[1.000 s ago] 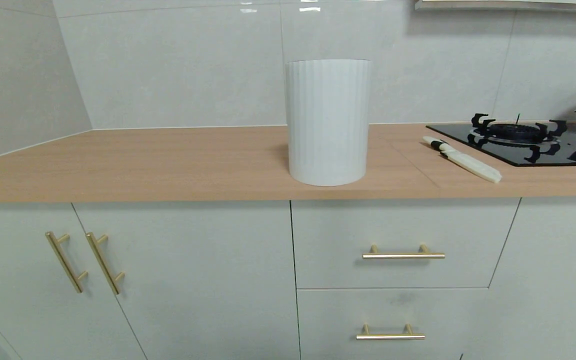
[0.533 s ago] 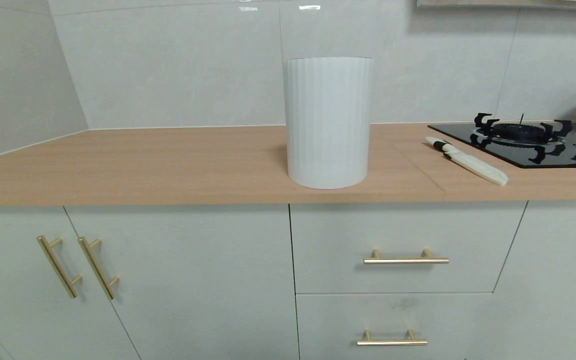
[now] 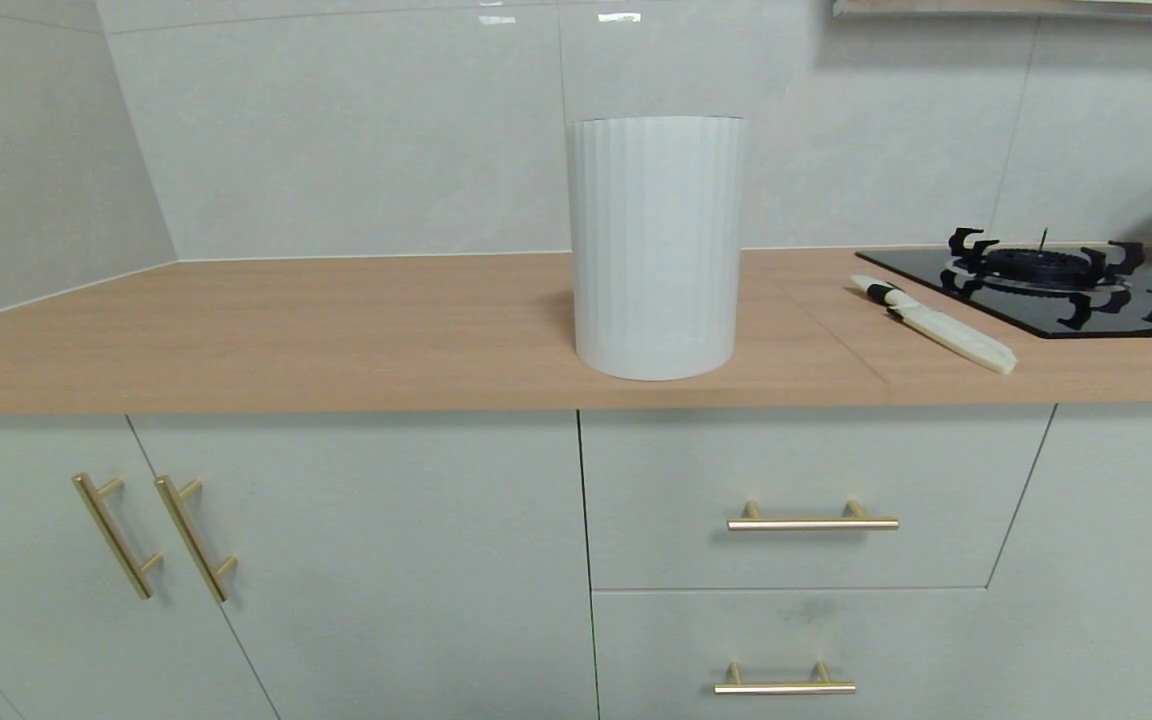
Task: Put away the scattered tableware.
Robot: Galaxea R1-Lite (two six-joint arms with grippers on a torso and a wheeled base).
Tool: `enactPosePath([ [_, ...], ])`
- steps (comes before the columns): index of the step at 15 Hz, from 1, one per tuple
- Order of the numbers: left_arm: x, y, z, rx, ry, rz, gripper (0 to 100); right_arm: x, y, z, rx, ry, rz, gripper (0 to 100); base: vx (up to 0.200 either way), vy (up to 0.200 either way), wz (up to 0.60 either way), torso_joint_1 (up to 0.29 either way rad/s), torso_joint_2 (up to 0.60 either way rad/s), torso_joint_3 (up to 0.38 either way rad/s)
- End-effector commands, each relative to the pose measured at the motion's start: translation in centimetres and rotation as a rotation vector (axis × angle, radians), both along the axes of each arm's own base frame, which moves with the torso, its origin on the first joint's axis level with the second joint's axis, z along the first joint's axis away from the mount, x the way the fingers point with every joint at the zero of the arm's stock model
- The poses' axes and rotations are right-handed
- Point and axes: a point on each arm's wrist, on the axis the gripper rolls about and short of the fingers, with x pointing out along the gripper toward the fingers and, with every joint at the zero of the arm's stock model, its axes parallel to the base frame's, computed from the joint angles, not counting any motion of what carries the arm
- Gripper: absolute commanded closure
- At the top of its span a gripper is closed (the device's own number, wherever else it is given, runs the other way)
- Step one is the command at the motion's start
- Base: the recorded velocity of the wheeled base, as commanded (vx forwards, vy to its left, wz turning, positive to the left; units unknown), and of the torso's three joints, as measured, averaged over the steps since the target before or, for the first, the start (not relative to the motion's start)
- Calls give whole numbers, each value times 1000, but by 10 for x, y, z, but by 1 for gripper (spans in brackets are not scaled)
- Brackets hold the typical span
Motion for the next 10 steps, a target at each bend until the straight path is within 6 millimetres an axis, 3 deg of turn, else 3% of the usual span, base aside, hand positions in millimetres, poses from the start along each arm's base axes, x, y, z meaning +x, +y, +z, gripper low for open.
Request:
enactPosePath([
  [1, 0, 0, 0, 0, 0, 1, 0, 0, 0, 0, -1, 1, 0, 0, 0, 0, 0, 0, 0, 0],
  [6, 0, 0, 0, 0, 0, 1, 0, 0, 0, 0, -1, 1, 1, 0, 0, 0, 0, 57, -198, -191],
  [10, 0, 0, 0, 0, 0, 1, 0, 0, 0, 0, -1, 1, 0, 0, 0, 0, 0, 171, -516, -293],
])
